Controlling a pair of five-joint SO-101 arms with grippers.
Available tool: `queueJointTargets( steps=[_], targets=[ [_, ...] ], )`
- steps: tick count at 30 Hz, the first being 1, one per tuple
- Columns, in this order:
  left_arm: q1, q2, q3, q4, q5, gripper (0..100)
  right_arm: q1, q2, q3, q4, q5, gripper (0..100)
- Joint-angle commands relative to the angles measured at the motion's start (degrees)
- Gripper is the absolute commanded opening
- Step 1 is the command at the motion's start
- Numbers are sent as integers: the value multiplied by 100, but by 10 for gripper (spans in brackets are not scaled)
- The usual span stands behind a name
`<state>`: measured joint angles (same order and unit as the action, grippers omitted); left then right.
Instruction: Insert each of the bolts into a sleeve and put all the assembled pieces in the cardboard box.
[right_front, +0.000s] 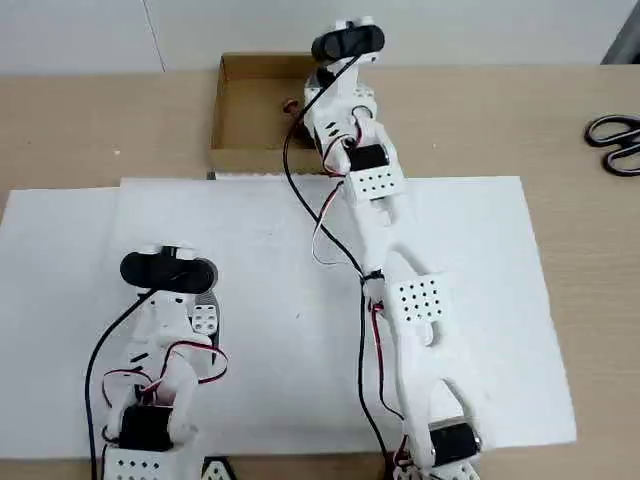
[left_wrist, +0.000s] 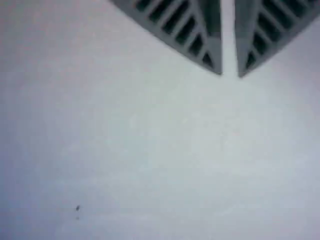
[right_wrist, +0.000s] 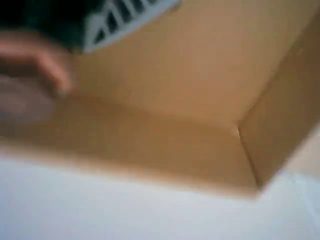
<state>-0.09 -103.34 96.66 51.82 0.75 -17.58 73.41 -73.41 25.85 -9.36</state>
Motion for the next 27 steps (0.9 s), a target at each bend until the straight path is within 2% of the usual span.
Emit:
queueJointTargets(
  steps=[1,6,11,18,21,25,27],
  targets=[
    [9,-53,-31,-141,35,6,-13,-145,-571,259,-18,255],
    [9,-53,-31,-141,35,6,13,-171,-1064,796,-18,278],
    [9,-53,-31,-141,35,6,171,-171,-2295,1912,-26,277],
    [9,-53,-31,-141,35,6,338,-611,-2295,3046,-44,275],
    [9,-53,-31,-141,35,6,365,-857,-2295,3213,-18,209],
    [9,-53,-31,-141,35,6,453,-1015,-2295,3257,0,20],
    [9,-53,-31,-141,35,6,505,-1051,-2295,3319,0,17]
  ],
)
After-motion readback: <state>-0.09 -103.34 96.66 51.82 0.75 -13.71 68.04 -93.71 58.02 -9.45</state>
